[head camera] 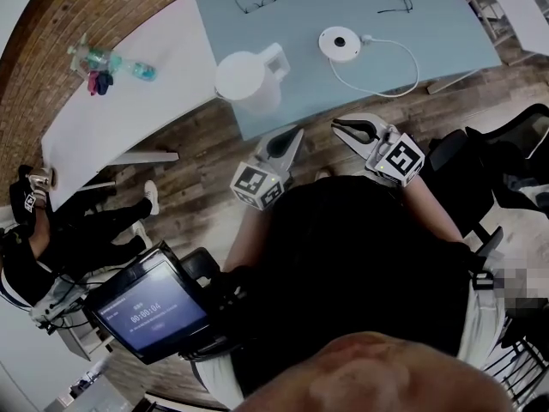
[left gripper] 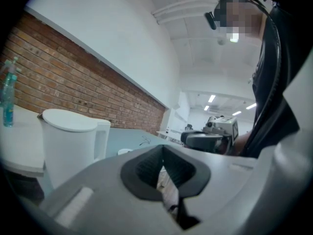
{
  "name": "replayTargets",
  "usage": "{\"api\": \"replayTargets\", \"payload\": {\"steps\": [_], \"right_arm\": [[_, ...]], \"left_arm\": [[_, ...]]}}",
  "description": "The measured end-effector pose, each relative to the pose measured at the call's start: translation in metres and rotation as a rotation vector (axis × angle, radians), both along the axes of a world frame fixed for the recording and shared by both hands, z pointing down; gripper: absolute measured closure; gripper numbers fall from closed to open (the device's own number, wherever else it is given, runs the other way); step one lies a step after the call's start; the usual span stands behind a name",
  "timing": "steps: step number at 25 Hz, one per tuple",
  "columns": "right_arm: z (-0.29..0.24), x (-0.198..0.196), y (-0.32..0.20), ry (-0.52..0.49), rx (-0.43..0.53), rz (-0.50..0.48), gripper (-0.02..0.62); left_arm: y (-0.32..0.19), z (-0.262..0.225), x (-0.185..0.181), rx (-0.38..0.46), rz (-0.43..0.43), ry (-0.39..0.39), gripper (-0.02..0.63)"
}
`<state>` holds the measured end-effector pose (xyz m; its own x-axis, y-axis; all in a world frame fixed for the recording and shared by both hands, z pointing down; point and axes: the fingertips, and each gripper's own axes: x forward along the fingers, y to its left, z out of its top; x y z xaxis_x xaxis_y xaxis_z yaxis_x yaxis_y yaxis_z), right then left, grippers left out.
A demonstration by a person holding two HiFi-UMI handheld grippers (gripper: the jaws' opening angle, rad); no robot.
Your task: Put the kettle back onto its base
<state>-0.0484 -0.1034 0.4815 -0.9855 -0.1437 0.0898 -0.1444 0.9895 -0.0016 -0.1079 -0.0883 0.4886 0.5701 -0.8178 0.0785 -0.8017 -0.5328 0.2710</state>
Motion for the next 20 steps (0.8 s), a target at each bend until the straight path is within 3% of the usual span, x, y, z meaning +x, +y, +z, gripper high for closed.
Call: {"api": "replayTargets", "payload": {"steps": [20], "right_arm": [[0.009, -0.052, -0.024, 0.014, -0.040, -0.036, 0.569]], "left_arm": [[-0.010, 0.014, -0.046, -0.027, -0.056, 0.002, 0.603]]}}
